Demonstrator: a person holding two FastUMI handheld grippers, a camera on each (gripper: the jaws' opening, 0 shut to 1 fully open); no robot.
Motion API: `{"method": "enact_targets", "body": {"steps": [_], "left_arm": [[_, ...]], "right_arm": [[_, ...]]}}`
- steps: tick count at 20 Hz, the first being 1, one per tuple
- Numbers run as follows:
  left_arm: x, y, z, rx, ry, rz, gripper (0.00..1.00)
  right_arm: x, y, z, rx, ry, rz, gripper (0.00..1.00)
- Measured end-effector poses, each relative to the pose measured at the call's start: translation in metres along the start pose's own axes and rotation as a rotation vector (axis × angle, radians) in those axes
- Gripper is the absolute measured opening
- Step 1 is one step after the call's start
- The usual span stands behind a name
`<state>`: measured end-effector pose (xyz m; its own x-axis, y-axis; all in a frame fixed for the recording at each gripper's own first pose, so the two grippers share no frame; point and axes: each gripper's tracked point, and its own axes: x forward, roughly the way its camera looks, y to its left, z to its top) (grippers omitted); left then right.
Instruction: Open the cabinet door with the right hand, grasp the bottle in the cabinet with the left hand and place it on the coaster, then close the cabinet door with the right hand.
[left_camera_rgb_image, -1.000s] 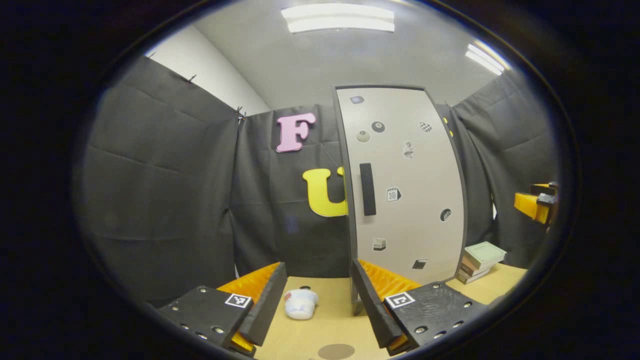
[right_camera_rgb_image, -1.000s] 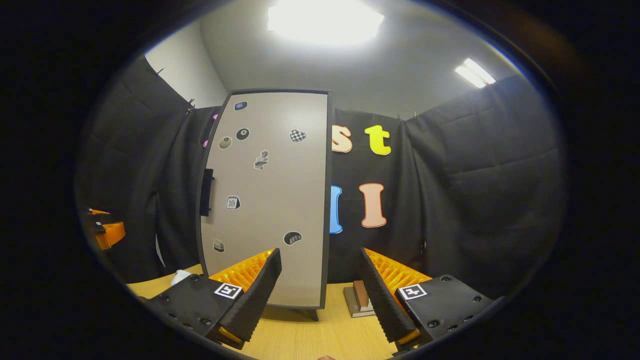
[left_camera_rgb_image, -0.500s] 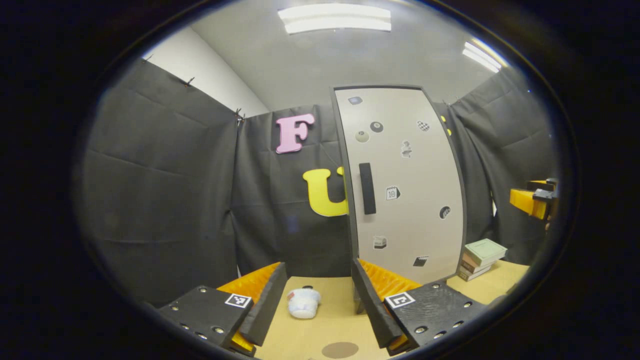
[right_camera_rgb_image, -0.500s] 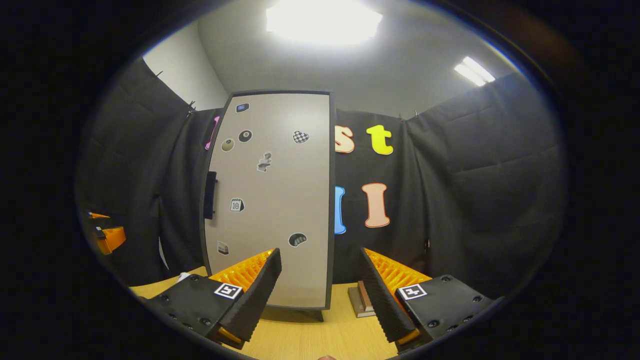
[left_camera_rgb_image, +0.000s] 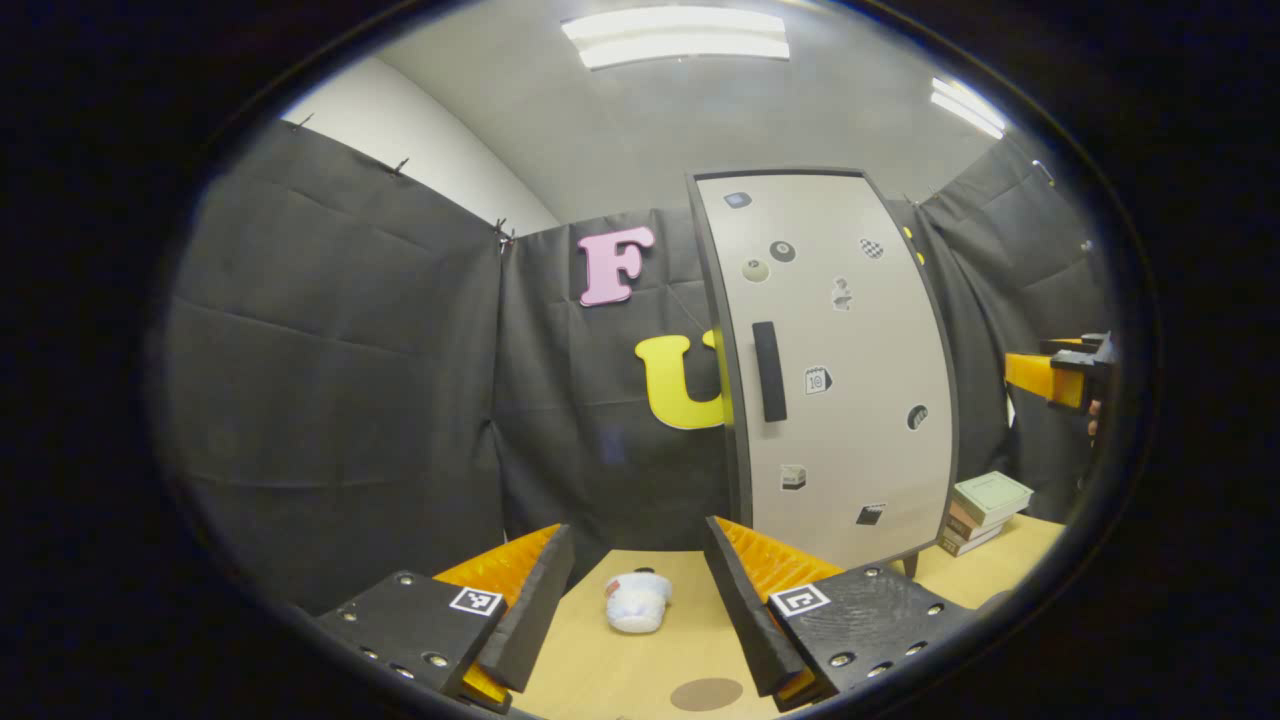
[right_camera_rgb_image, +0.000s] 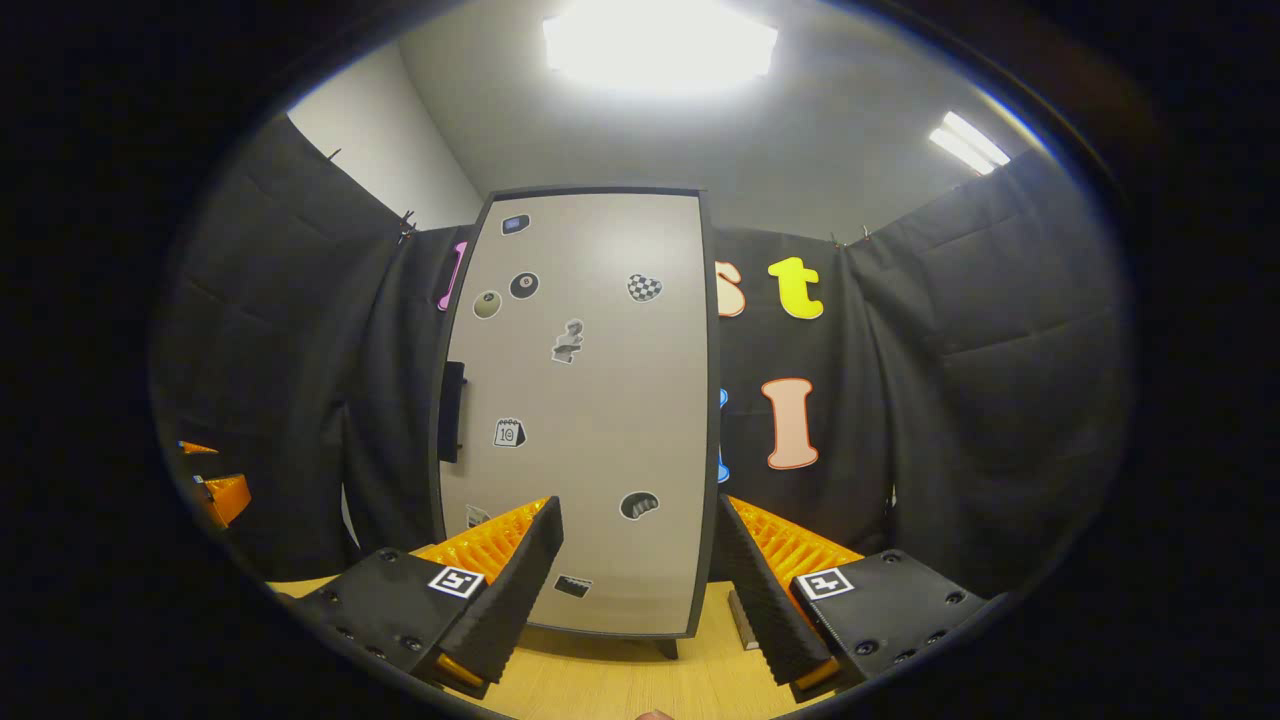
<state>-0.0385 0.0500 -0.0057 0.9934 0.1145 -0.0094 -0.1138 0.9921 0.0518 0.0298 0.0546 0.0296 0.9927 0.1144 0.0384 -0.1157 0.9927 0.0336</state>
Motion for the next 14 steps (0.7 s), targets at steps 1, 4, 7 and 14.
{"method": "enact_targets", "body": {"steps": [1, 4, 7, 14], "left_arm": [[-0.001, 0.004, -0.001, 0.004, 0.003, 0.009, 0.82], [-0.006, 0.018, -0.006, 0.013, 0.013, 0.043, 0.8], [-0.01, 0.037, -0.008, 0.022, 0.02, 0.082, 0.8], [-0.028, 0.081, -0.02, 0.028, 0.044, 0.176, 0.8]], "right_arm": [[0.005, 0.005, 0.002, 0.001, -0.003, 0.011, 0.98], [0.018, 0.022, 0.01, 0.003, -0.01, 0.046, 0.98], [0.033, 0.041, 0.018, 0.015, -0.015, 0.084, 0.98], [0.062, 0.089, 0.037, 0.035, -0.039, 0.169, 0.97]]}}
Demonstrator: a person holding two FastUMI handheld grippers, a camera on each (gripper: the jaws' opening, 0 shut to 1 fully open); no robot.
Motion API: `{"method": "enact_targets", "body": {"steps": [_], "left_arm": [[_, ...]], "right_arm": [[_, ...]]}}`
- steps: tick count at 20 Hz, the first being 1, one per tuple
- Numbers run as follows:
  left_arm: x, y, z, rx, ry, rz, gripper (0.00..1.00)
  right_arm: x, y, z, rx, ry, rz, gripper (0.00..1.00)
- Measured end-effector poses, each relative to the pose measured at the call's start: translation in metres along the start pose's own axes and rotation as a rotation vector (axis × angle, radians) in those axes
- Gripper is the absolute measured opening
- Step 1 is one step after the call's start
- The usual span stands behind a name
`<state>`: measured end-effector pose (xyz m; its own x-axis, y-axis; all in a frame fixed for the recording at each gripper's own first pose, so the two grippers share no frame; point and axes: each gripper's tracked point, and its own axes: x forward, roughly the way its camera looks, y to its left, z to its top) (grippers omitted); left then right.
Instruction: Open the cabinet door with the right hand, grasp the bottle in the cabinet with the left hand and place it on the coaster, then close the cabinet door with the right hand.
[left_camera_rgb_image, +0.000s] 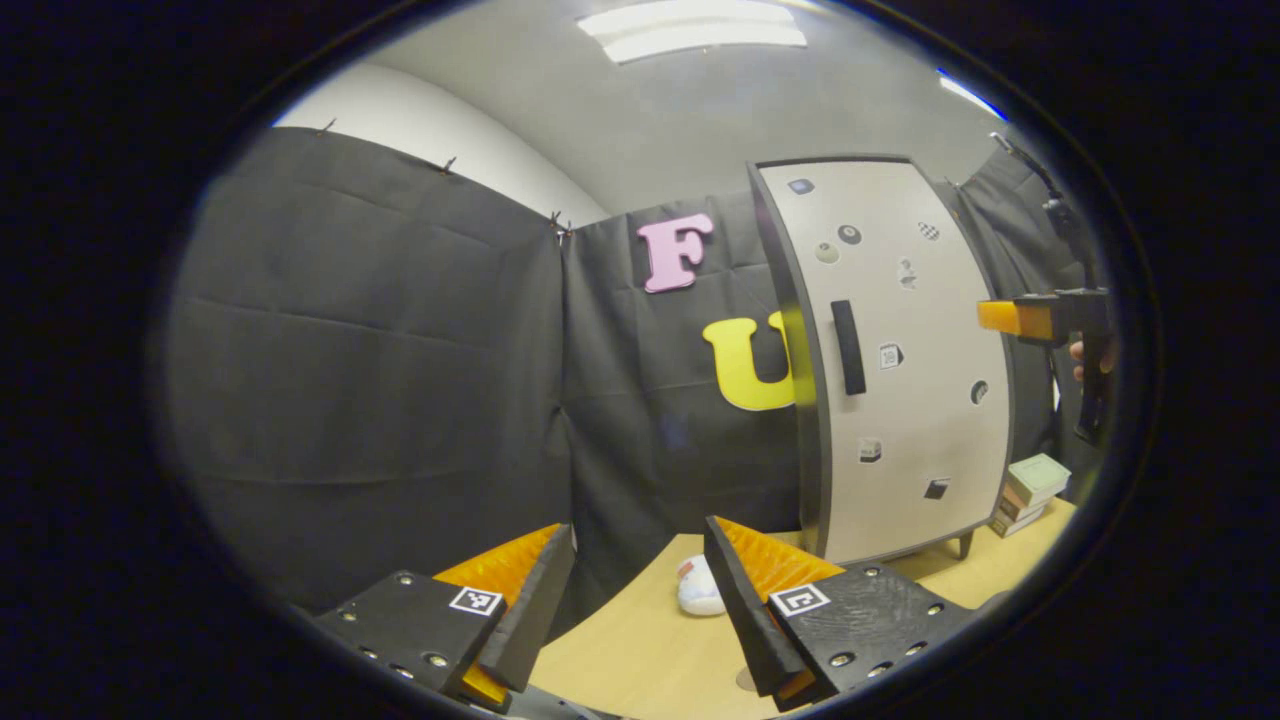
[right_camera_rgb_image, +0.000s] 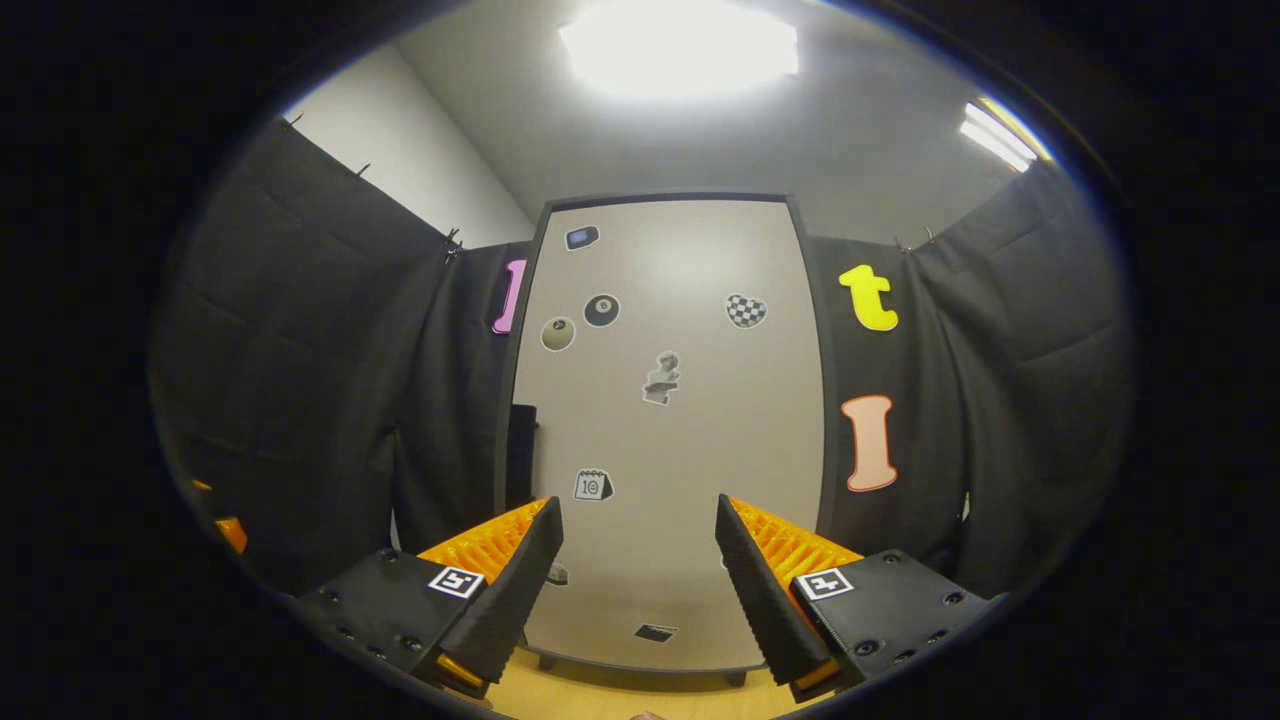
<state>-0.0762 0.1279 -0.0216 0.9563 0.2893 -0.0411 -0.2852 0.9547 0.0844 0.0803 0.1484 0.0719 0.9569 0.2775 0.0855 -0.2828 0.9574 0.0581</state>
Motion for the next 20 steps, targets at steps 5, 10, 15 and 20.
{"method": "enact_targets", "body": {"steps": [5, 10, 15, 20], "left_arm": [[-0.008, 0.032, -0.009, 0.002, 0.015, 0.059, 0.8], [-0.015, 0.063, -0.021, 0.006, 0.034, 0.109, 0.8], [-0.016, 0.093, -0.032, 0.007, 0.05, 0.148, 0.8], [-0.016, 0.122, -0.04, 0.014, 0.06, 0.184, 0.82]], "right_arm": [[0.027, 0.032, 0.006, 0.009, 0.011, 0.051, 0.98], [0.062, 0.06, 0.013, 0.015, 0.017, 0.072, 0.98], [0.097, 0.084, 0.009, 0.019, 0.039, 0.074, 0.96], [0.127, 0.108, -0.006, 0.018, 0.09, 0.073, 0.97]]}}
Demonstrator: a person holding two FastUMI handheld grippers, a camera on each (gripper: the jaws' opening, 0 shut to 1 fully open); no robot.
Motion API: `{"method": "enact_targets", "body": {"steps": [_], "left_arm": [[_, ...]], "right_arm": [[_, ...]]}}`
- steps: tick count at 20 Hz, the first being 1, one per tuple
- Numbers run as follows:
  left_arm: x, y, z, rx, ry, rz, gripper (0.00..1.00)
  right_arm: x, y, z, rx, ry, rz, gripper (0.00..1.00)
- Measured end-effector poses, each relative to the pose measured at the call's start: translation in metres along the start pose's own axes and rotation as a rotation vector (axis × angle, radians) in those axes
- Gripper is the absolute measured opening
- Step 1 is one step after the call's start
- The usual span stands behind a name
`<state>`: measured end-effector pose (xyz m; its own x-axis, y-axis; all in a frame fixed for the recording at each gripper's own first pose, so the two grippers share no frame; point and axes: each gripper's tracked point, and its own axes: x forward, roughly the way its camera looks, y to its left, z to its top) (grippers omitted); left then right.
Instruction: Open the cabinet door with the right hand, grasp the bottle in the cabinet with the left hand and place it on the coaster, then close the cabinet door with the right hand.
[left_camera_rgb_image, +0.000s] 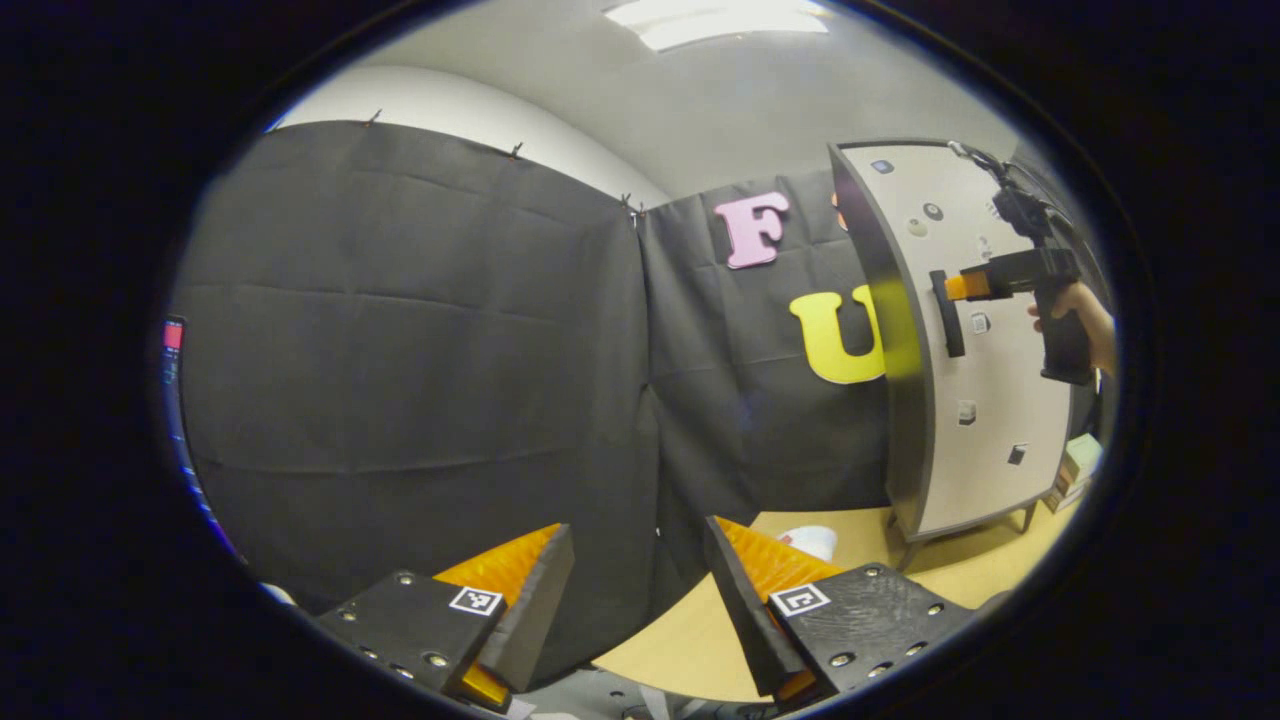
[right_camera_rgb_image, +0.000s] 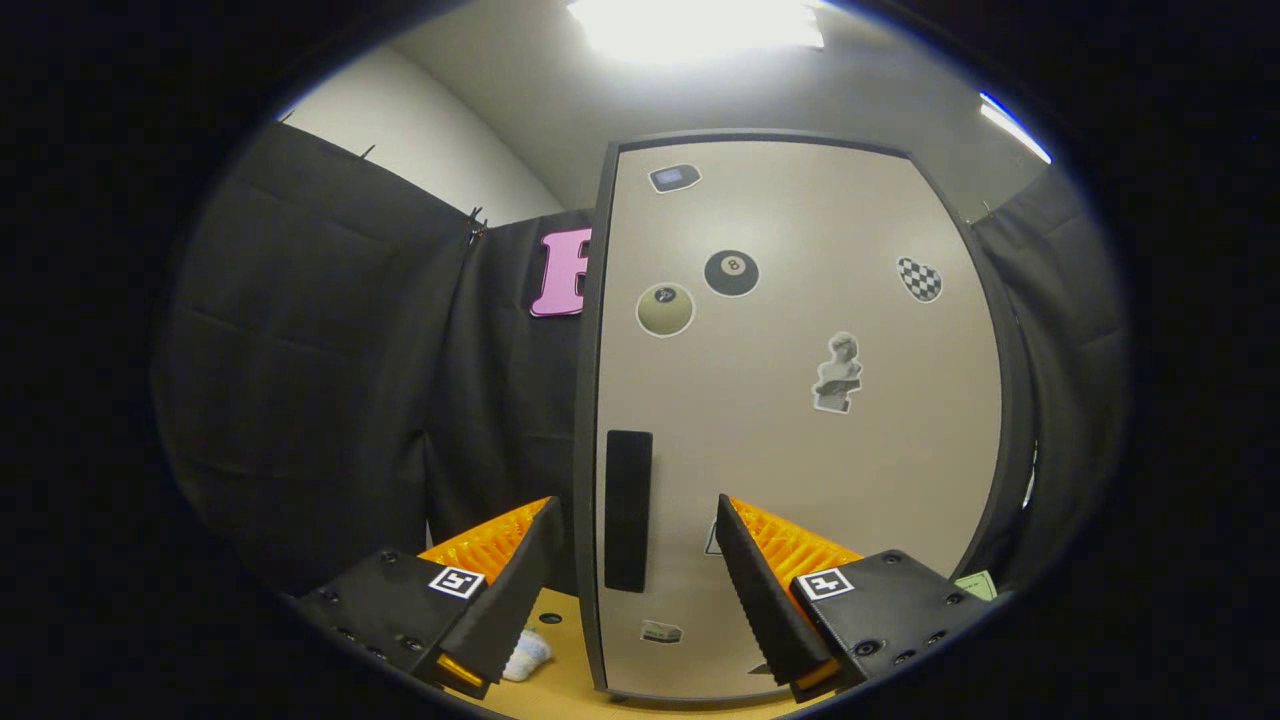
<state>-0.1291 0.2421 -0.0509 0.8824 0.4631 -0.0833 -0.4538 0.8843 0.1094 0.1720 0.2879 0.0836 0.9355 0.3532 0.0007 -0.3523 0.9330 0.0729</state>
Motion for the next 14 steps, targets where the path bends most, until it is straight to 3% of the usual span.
{"method": "enact_targets", "body": {"steps": [8, 9, 11, 12, 14], "left_arm": [[0.006, 0.038, -0.01, -0.008, 0.016, 0.037, 0.81], [0.007, 0.042, -0.012, -0.008, 0.019, 0.04, 0.81], [0.005, 0.051, -0.012, -0.022, 0.013, 0.048, 0.8], [0.006, 0.053, -0.014, -0.034, 0.019, 0.047, 0.8], [0.007, 0.053, -0.02, -0.043, 0.038, 0.037, 0.8]], "right_arm": [[0.049, 0.015, -0.026, -0.009, 0.108, -0.054, 0.93], [0.052, 0.012, -0.028, -0.006, 0.116, -0.076, 0.78], [0.058, 0.006, -0.034, 0.005, 0.152, -0.123, 0.67], [0.06, 0.003, -0.037, 0.022, 0.165, -0.141, 0.56], [0.065, 0.003, -0.04, 0.079, 0.187, -0.136, 0.43]]}}
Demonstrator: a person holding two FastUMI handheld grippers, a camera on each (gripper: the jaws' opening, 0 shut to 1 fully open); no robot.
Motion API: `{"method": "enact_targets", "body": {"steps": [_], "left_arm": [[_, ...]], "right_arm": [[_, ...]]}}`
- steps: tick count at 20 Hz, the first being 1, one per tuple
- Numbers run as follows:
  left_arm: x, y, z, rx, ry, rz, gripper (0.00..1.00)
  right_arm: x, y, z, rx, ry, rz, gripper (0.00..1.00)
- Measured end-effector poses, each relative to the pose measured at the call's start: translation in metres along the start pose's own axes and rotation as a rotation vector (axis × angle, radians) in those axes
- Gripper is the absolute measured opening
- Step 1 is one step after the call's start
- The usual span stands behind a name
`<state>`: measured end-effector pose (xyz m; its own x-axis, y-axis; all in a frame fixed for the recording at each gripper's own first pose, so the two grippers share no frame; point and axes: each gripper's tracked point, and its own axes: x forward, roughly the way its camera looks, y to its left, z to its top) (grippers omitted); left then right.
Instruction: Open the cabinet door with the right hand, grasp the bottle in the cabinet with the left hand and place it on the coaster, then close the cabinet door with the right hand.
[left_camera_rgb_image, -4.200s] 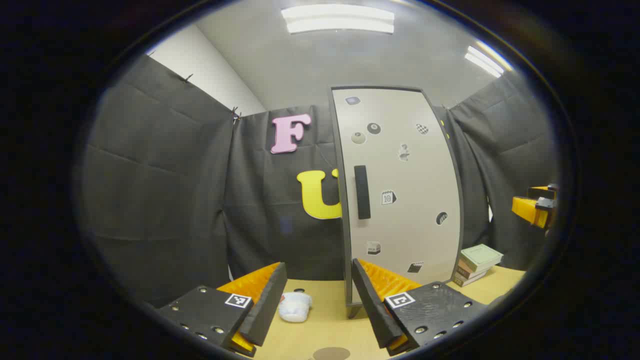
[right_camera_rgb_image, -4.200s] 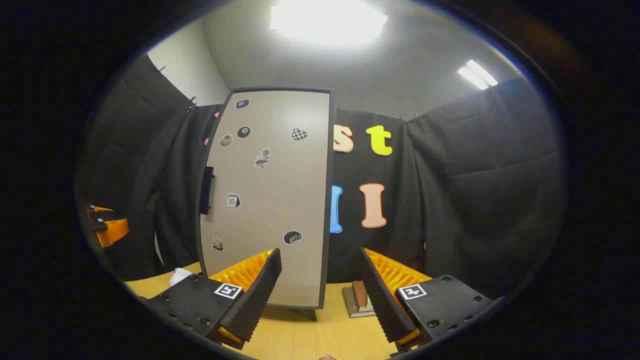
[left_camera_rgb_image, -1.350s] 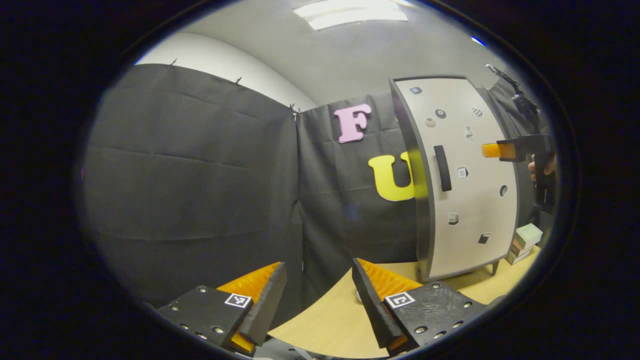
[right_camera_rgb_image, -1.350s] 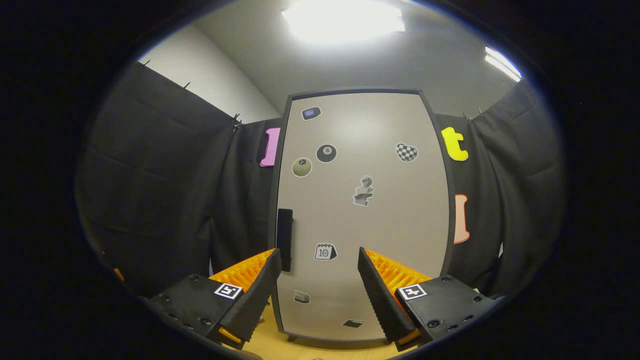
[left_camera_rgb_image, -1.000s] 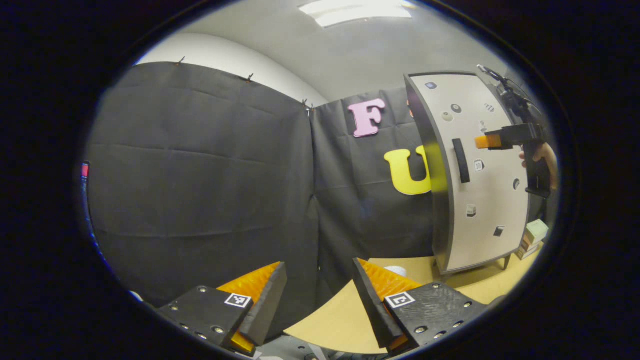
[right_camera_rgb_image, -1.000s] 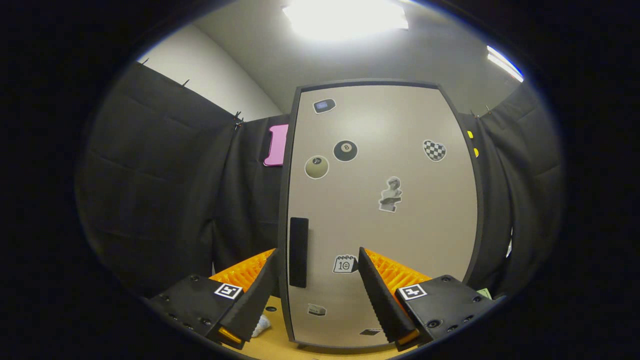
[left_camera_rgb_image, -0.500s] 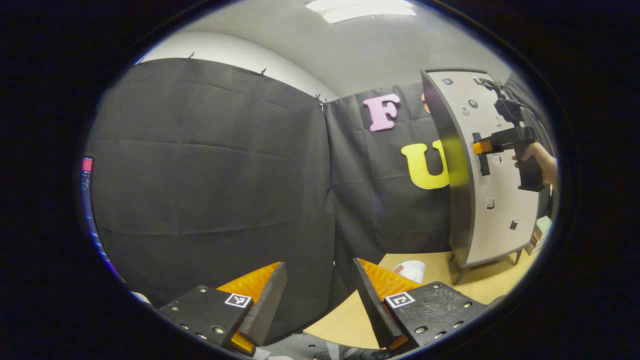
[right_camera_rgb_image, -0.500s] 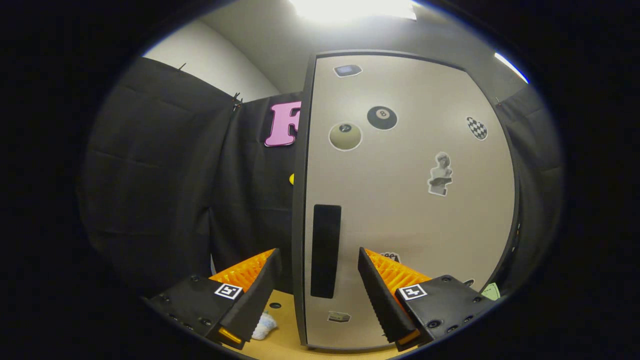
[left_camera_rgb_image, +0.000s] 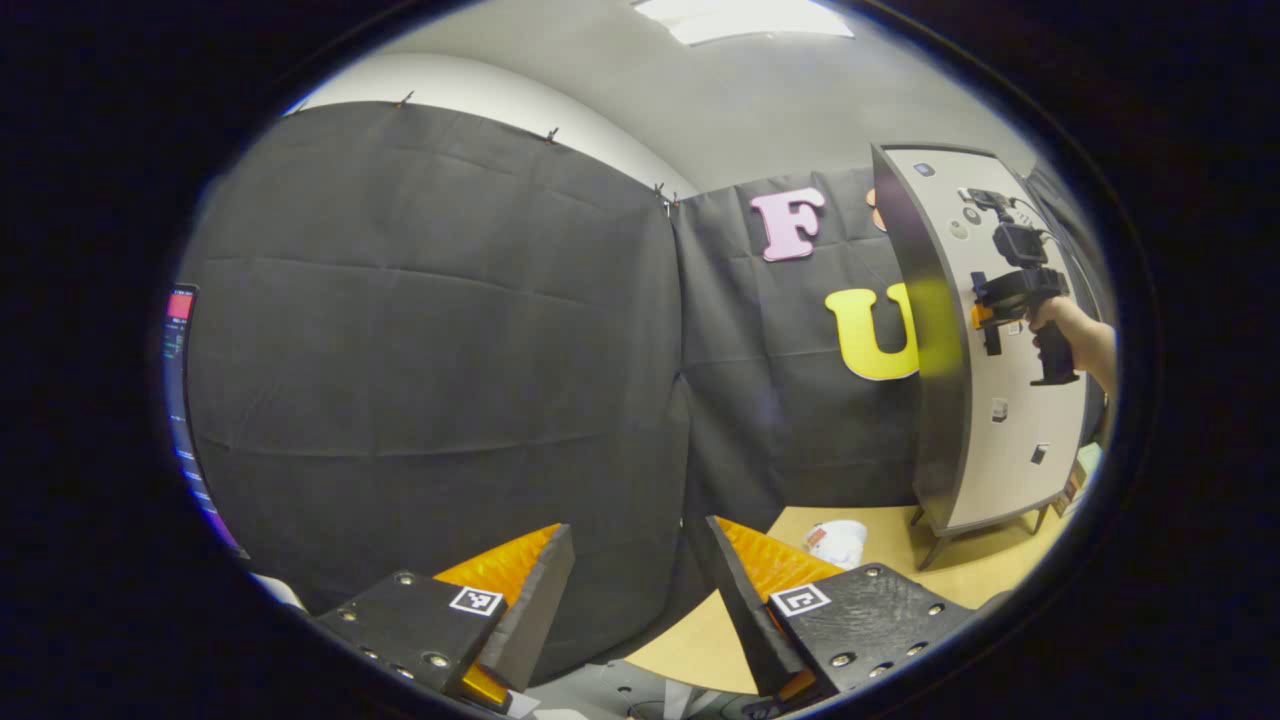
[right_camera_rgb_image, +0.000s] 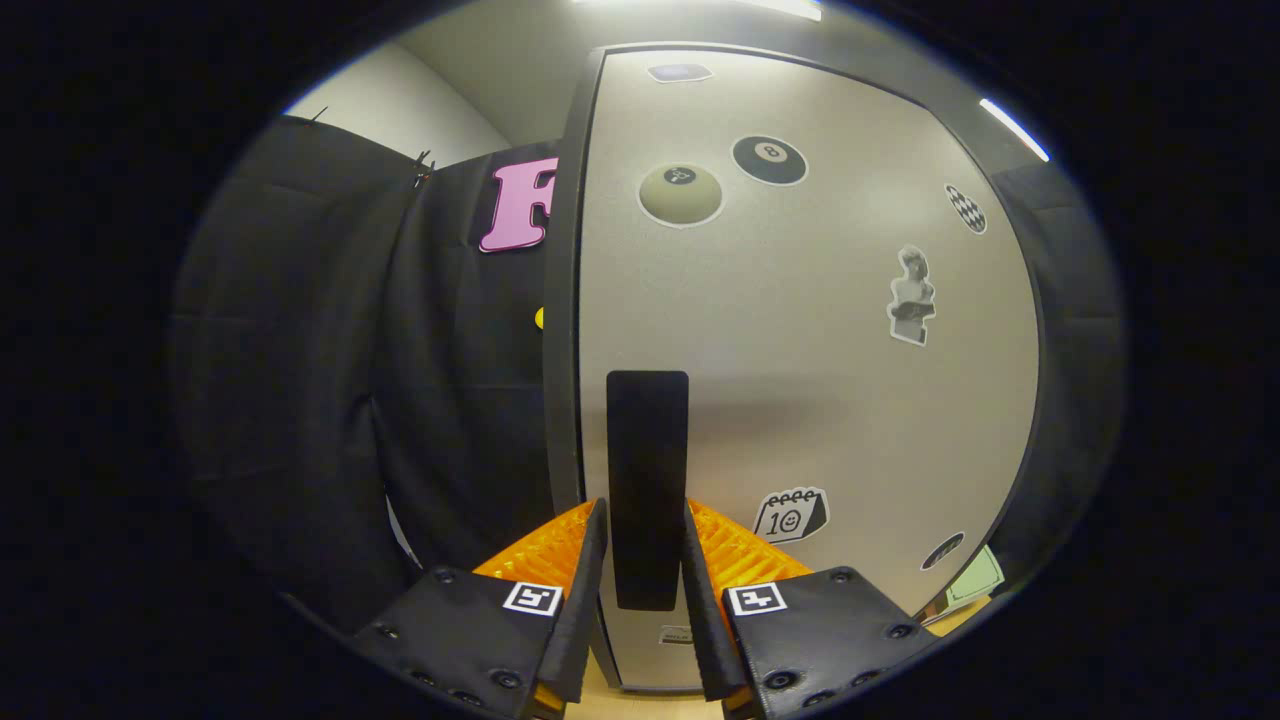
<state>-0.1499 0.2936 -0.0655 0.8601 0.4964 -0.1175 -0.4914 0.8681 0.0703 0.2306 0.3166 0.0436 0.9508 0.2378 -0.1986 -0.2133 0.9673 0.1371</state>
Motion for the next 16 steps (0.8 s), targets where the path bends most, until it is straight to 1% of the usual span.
{"method": "enact_targets", "body": {"steps": [1, 2, 3, 4, 5, 6, 8, 10, 11, 13, 15, 16], "left_arm": [[0.001, 0.002, 0.001, 0.004, 0.002, 0.001, 0.8], [0.003, 0.003, 0.003, 0.01, -0.003, 0.003, 0.81], [0.005, 0.004, 0.006, 0.012, -0.011, 0.001, 0.82], [0.005, 0.002, 0.01, 0.011, -0.02, -0.004, 0.8], [0.006, -0.001, 0.012, 0.009, -0.028, -0.013, 0.8], [0.007, -0.004, 0.013, 0.01, -0.032, -0.021, 0.82], [0.01, -0.009, 0.014, 0.011, -0.035, -0.038, 0.8], [0.018, -0.019, 0.016, 0.006, -0.04, -0.061, 0.81], [0.023, -0.023, 0.017, 0.006, -0.045, -0.074, 0.8], [0.034, -0.035, 0.022, 0.012, -0.057, -0.097, 0.81], [0.031, -0.043, 0.028, 0.01, -0.064, -0.128, 0.81], [0.026, -0.046, 0.029, 0.004, -0.069, -0.151, 0.8]], "right_arm": [[0.006, -0.004, -0.002, 0.026, 0.014, 0.004, 0.46], [-0.001, -0.002, -0.001, 0.045, 0.013, 0.014, 0.36], [0.001, -0.002, -0.001, 0.037, 0.016, 0.024, 0.33], [0.001, -0.002, -0.001, 0.016, 0.014, 0.027, 0.28], [-0.001, -0.001, -0.001, -0.001, 0.011, 0.031, 0.16], [0.001, -0.003, -0.003, -0.013, 0.026, 0.041, 0.19], [-0.004, -0.002, -0.003, 0.011, 0.027, 0.066, 0.18], [-0.011, -0.002, -0.002, 0.008, 0.03, 0.09, 0.18], [-0.017, 0.0, -0.003, 0.001, 0.036, 0.104, 0.18], [-0.029, 0.002, -0.003, 0.019, 0.041, 0.141, 0.18], [-0.037, 0.0, -0.003, 0.033, 0.045, 0.173, 0.18], [-0.038, -0.002, -0.004, 0.028, 0.049, 0.185, 0.19]]}}
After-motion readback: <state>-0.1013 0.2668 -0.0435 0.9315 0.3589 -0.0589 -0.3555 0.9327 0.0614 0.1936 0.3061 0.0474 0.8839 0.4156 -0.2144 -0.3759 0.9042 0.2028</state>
